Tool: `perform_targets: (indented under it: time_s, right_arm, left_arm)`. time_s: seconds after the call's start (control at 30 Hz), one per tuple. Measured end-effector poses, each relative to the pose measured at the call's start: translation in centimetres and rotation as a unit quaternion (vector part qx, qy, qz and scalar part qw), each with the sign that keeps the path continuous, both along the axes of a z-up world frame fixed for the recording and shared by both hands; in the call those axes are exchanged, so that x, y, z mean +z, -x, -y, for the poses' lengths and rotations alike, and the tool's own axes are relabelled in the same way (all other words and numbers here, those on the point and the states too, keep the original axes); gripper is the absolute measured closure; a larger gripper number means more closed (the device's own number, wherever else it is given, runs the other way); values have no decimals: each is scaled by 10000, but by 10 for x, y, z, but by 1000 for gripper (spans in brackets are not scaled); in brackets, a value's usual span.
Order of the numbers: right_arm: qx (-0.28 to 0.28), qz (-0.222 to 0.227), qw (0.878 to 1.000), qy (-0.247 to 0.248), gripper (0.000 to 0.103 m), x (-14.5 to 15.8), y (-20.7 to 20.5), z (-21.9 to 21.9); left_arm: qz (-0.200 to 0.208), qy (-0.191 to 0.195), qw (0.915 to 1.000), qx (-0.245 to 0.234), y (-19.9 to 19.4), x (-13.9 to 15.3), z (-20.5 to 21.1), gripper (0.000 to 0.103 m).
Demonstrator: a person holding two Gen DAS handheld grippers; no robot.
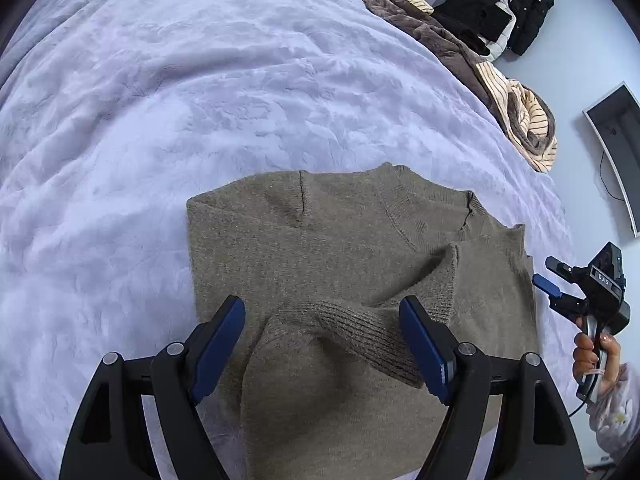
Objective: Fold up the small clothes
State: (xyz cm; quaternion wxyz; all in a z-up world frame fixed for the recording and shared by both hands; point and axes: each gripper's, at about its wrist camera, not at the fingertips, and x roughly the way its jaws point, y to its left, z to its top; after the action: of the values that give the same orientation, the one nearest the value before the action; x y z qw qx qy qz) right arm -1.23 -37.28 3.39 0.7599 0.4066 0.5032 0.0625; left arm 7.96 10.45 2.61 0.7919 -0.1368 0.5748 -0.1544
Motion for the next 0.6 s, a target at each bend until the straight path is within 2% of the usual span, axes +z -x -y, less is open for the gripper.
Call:
perform_targets:
  time_s: [0.1, 0.23, 0.27, 0.3, 0.33, 0.47, 0.6]
  right_arm:
    - [468, 39, 9957, 802, 47, 13, -6, -13]
    - [820, 19, 9894, 1200, 47, 16, -12, -22]
    - [872, 14, 9883, 1249, 47, 15, -15, -24]
    - [918, 5, 9874, 1293, 47, 13, -18, -26]
    - [955, -6, 9864, 1334, 47, 11, -20, -27]
    - [1078, -64, 9825, 1519, 47, 5, -24, -37]
    - [1189, -158, 9749, 1876, 47, -1, -32, -46]
  left_arm:
    - [-5, 262, 9996, 53, 0, 5, -11, 24]
    - [178, 413, 9982, 398, 4, 19, -30, 24]
    - [232, 371, 9983, 389, 4, 21, -31, 22]
    - [267, 275, 9988, 317, 4, 22, -29, 15]
    - [301, 144, 9993, 188, 3, 22, -25, 13]
    - [258, -212, 9987, -389, -8, 6, 8, 13]
    - [84, -362, 9982, -481, -31, -16, 32, 13]
